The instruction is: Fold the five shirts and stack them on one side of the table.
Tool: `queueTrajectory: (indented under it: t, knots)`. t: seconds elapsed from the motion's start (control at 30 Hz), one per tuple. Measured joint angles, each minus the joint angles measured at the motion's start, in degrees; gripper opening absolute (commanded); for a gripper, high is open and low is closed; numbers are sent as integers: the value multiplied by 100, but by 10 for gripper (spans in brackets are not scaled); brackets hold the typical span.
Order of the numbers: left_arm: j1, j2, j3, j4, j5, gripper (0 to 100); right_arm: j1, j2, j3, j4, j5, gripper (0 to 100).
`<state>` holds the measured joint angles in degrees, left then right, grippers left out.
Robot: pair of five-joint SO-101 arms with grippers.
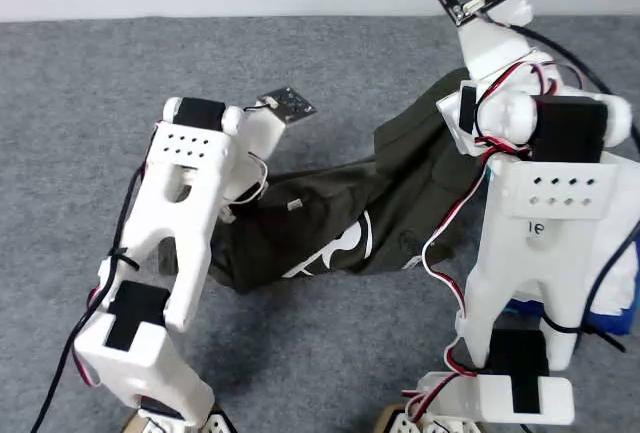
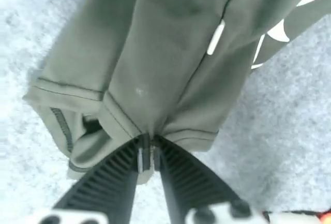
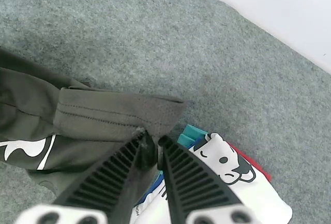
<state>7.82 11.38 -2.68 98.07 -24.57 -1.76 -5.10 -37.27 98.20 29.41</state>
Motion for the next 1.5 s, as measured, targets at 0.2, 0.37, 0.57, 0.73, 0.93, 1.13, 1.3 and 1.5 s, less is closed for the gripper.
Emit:
queueTrajectory:
  t: [0.2, 0.37, 0.57, 0.73, 0.93, 1.13, 1.3, 1.5]
  knots:
    - [281, 79, 422, 18, -35, 159, 0, 0, 0, 0, 0, 10]
    - [273, 343, 440, -185, 26, 160, 0, 0, 0, 0, 0, 10]
    - [273, 695, 440, -448, 26, 159, 0, 0, 0, 0, 0, 10]
    - [53, 879, 440, -738, 26, 159, 0, 0, 0, 0, 0, 10]
    - [-26, 1169, 448, -879, 26, 85, 0, 0, 0, 0, 0, 10]
    - [158, 1398, 457, -888, 26, 6, 0, 0, 0, 0, 0, 10]
    - [281, 1398, 457, -747, -149, 6, 0, 0, 0, 0, 0, 10]
    - [255, 1099, 325, -396, -185, 5, 0, 0, 0, 0, 0, 10]
